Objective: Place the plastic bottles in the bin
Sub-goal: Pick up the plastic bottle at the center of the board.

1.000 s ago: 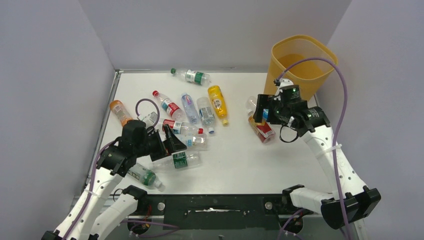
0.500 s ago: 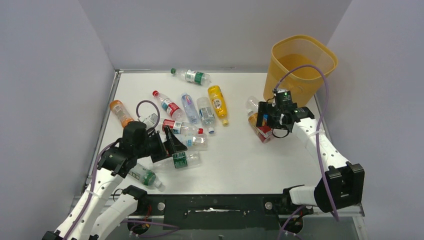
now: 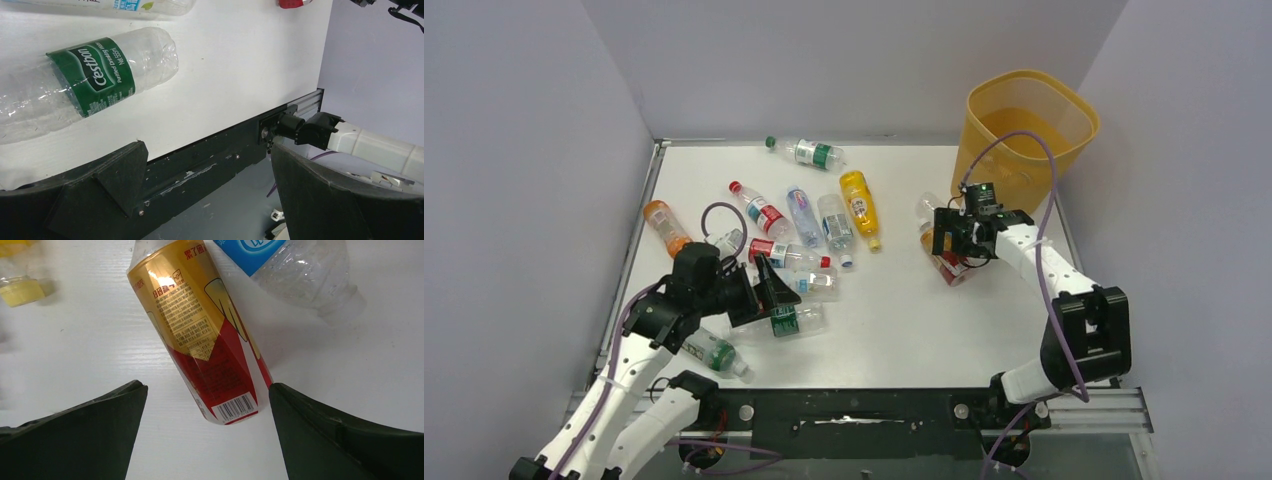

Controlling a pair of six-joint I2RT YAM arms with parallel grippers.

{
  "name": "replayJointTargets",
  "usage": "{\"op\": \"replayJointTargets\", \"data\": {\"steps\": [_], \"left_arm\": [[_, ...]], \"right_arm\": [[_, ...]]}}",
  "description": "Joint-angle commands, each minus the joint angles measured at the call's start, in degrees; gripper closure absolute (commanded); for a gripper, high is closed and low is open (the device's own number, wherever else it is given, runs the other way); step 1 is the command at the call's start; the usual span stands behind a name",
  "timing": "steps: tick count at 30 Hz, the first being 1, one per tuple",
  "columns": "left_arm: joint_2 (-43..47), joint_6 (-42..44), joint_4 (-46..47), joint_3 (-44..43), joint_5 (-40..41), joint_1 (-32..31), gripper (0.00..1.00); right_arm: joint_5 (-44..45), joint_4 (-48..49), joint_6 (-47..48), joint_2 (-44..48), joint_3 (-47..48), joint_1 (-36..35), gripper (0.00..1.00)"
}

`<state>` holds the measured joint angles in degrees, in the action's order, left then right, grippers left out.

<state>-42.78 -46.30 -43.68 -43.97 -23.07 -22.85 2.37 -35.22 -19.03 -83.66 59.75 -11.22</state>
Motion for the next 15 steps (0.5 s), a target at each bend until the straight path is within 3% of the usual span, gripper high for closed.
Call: {"op": "replayJointTargets", "data": {"steps": [1, 15], "left_arm": [[-0.1, -0.1, 2.6, -0.7, -1.3, -0.3, 0.03], [-1.8, 0.8, 0.0, -4.6, 0.0, -0.4, 0.03]], "right_arm": [[-0.1, 4.2, 2.2, -2.7, 0.7, 0.3, 0.01], [5.3, 6.1, 1.2, -8.8, -1.5, -6.1, 0.03]]}}
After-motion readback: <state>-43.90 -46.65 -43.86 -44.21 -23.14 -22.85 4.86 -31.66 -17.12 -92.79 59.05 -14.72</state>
